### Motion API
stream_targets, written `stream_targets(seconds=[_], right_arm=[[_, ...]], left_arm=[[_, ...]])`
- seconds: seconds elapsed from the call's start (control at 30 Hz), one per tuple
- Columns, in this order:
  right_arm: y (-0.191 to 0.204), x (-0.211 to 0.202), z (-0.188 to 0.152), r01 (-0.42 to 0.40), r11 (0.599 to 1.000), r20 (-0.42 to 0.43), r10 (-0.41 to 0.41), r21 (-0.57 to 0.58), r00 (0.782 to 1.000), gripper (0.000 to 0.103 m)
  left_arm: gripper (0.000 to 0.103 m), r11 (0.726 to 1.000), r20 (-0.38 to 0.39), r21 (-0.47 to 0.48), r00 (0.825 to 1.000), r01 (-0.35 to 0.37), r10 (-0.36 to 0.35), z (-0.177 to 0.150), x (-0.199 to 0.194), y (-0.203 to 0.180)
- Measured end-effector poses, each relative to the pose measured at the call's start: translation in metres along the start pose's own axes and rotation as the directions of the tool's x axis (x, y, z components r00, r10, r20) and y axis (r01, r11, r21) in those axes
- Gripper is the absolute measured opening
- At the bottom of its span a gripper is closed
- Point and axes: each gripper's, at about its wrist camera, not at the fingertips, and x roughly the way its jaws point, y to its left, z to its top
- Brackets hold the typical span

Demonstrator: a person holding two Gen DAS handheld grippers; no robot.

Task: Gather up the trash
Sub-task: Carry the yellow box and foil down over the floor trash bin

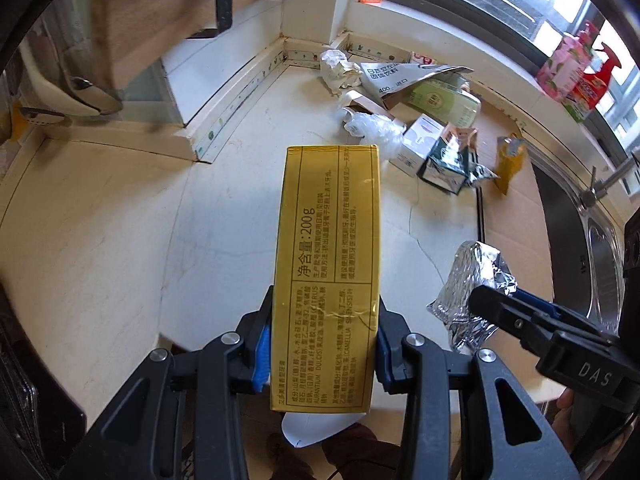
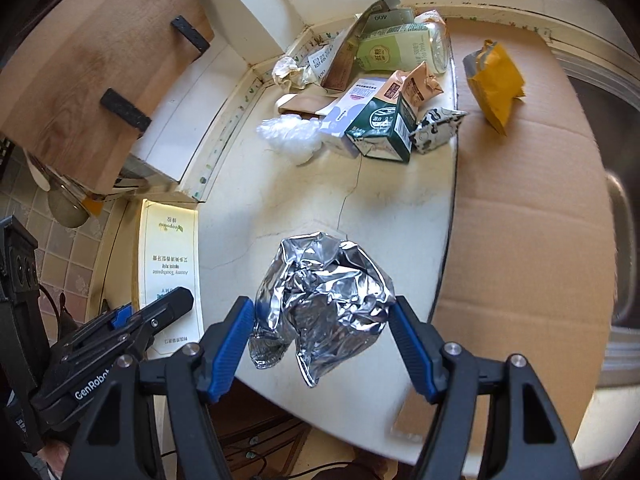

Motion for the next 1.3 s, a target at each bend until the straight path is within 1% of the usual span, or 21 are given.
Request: stream_targets(seconds=[0.13,0.27,0.5,0.7,0.77,0.87,1.03,1.17,1.3], right_arm=[[0.014,-0.018,-0.030,0.017,1.000,0.024,-0.017,0.014,1.000,0.070],[0.028,-0.030,-0.061,0.034,0.999,0.039,-0.035,0.024,0.999,0.070],[0.039,-0.047,-0.119,0.056,0.996,0.076,-0.061,0.070,0.995,0.070],[0.043,-0.053,-0.177,0.075,0.989,0.087,-0.086,0.127,0.992,0.070],[0.043,-0.051,-0.190,0.082,0.986,0.079,-0.094,0.142,0.992,0.070],[0.043,-0.045,-0.216,0.097,0.982,0.046,-0.106,0.162,0.993,0.070],[0.040,-0.036,-0.247,0.120,0.976,-0.002,-0.121,0.179,0.993,0.070],[0.030,-0.029,-0.265,0.142,0.969,-0.046,-0.135,0.201,0.990,0.070],[0.015,-0.018,-0.274,0.166,0.961,-0.090,-0.149,0.220,0.985,0.070]], left_arm=[[0.039,0.999,0.010,0.035,1.000,0.006,-0.007,-0.025,-0.020,0.008],[0.039,0.998,0.007,0.052,1.000,0.029,-0.030,-0.050,-0.035,0.018],[0.039,0.990,0.007,0.131,0.999,0.045,-0.046,-0.093,-0.052,0.024],[0.039,0.976,-0.008,0.208,0.998,0.065,-0.064,-0.124,-0.055,0.021],[0.039,0.971,-0.016,0.229,0.998,0.070,-0.068,-0.134,-0.055,0.018],[0.039,0.963,-0.035,0.253,0.996,0.089,-0.083,-0.147,-0.053,0.014],[0.039,0.954,-0.061,0.282,0.994,0.100,-0.087,-0.166,-0.044,0.006],[0.039,0.951,-0.109,0.286,0.990,0.120,-0.093,-0.181,-0.028,0.001],[0.039,0.951,-0.154,0.282,0.984,0.129,-0.088,-0.198,-0.008,-0.002]])
